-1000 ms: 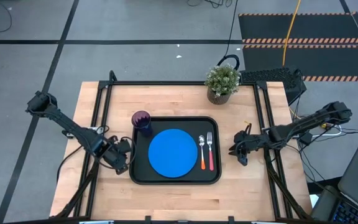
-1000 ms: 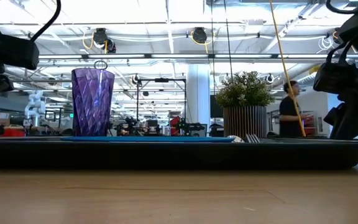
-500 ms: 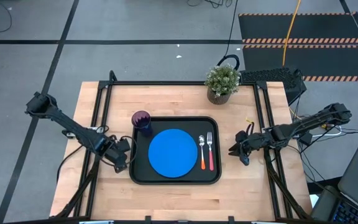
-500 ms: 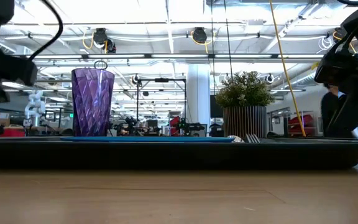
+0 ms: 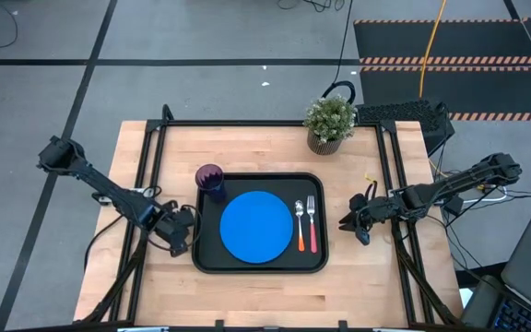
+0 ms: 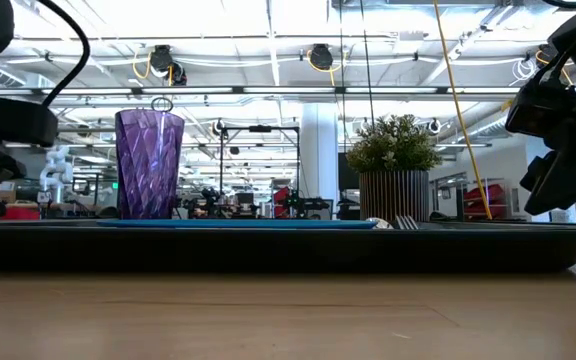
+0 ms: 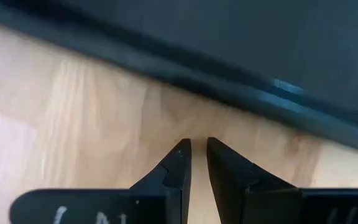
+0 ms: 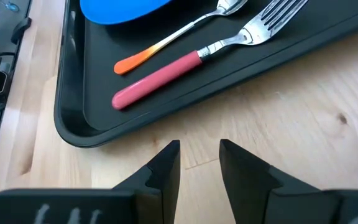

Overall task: Pick and place plate/cup/fork/spoon on tray
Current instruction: Adjust the black serving tray

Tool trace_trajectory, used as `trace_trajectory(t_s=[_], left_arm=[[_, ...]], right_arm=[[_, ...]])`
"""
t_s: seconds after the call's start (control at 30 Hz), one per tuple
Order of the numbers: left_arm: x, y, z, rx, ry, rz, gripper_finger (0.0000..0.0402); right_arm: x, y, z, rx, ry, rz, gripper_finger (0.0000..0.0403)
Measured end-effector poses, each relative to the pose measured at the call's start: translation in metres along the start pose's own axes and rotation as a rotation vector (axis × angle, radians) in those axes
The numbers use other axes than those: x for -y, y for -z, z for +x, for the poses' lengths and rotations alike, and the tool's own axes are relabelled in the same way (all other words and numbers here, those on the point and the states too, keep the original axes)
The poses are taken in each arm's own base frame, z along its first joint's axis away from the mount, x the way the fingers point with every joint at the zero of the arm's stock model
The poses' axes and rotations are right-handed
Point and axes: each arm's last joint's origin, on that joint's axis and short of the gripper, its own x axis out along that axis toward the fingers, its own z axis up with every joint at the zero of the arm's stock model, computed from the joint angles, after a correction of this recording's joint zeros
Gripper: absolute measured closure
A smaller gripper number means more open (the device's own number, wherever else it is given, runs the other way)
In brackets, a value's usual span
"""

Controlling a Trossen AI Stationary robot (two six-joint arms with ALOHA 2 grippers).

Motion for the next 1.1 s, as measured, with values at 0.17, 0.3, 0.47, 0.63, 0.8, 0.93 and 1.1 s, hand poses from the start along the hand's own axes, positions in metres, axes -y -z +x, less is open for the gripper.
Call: trace_trajectory(t_s=[0.17, 0.3, 0.47, 0.63, 0.8, 0.93, 1.1], left_arm=[[-0.002, -0.005, 0.001, 0.087, -0.057, 0.015, 0.0346], [-0.004, -0.010, 0.002, 0.102, -0.054, 0.023, 0.0346], [-0.007, -0.014, 0.002, 0.112, -0.057, 0.020, 0.0346], [-0.009, -0.016, 0.002, 0.110, -0.054, 0.017, 0.0346], [-0.008, -0.021, 0.002, 0.137, -0.033, 0.018, 0.0346], [-0.009, -0.022, 0.003, 0.141, -0.035, 0.010, 0.0346], [-0.010, -0.022, 0.003, 0.134, -0.043, 0.015, 0.0346]], right_arm=[[0.000, 0.000, 0.000, 0.001, 0.001, -0.001, 0.0296], [0.000, 0.000, 0.000, 0.000, 0.002, 0.000, 0.0296], [0.000, 0.000, 0.000, 0.000, 0.001, 0.000, 0.0296], [0.000, 0.000, 0.000, 0.000, 0.001, -0.001, 0.0296], [0.001, 0.002, 0.000, -0.016, 0.015, -0.003, 0.0296], [0.002, 0.002, 0.000, -0.024, 0.019, -0.004, 0.0296], [0.002, 0.002, 0.000, -0.027, 0.019, -0.012, 0.0296]])
